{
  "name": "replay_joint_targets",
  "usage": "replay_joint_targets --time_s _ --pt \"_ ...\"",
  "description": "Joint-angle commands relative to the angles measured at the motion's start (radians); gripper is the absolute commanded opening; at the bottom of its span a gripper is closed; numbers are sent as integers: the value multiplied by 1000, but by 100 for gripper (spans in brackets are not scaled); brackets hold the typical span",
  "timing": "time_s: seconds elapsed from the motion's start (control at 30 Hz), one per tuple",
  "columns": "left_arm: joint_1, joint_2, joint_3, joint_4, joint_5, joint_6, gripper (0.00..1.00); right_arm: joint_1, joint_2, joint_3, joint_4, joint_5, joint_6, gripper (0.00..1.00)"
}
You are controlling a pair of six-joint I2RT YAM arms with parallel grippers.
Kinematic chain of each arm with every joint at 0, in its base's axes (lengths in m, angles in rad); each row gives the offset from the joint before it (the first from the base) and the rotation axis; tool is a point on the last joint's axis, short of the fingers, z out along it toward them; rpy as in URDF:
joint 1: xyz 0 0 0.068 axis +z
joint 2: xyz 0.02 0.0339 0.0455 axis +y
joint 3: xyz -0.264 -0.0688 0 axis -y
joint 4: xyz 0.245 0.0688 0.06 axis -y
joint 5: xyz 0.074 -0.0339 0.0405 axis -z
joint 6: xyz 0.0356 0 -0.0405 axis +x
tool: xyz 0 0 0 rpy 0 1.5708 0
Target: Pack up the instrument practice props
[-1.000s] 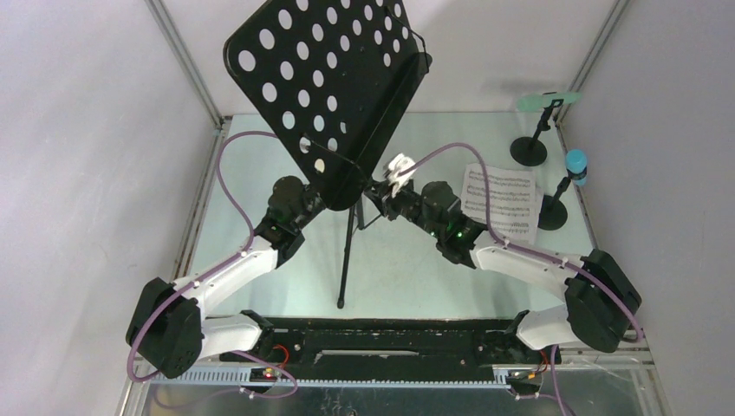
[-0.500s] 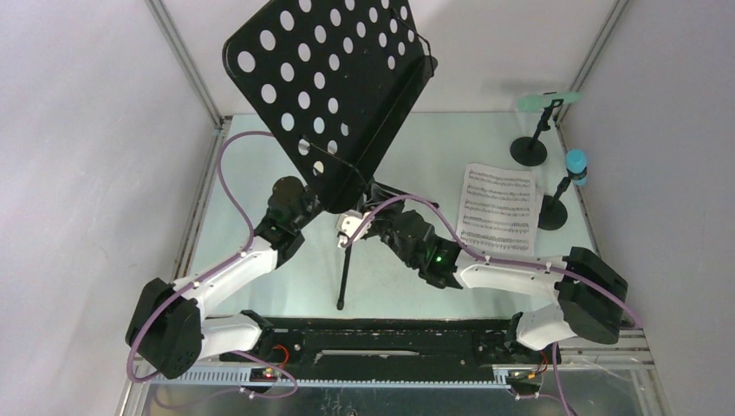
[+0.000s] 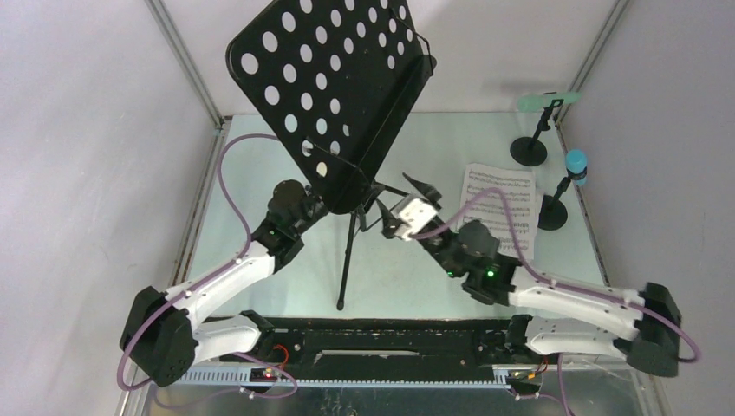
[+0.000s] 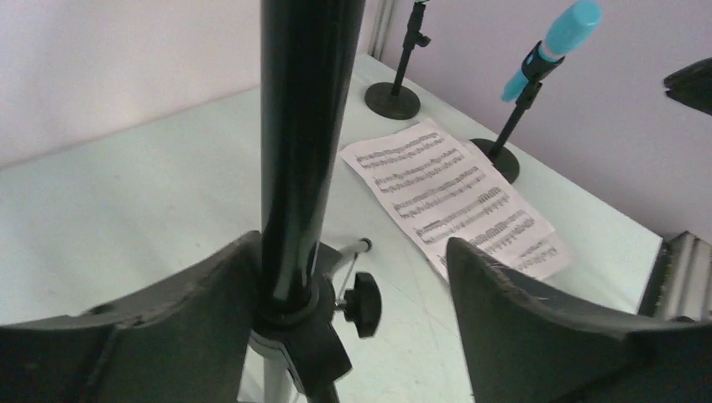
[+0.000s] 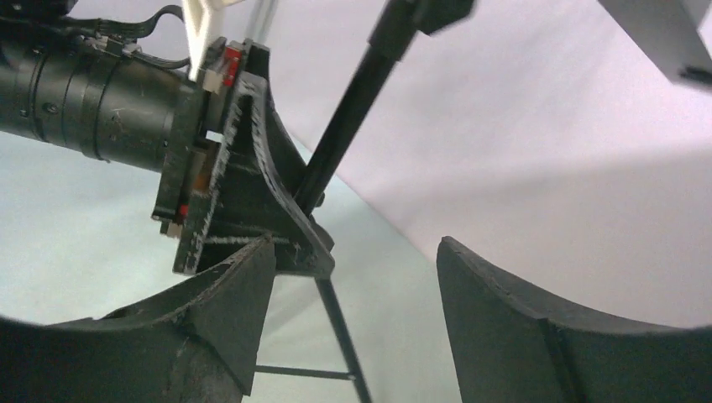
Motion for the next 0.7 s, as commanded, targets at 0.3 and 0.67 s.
replay_joint_targets --time_s 0.3,0.67 --pt "-1 -254 -89 -198 -197 -66 100 -229 -267 -261 -99 -337 423 77" --pt "-77 -518 -389 -229 -377 -186 100 -455 -79 -176 -86 -683 417 78"
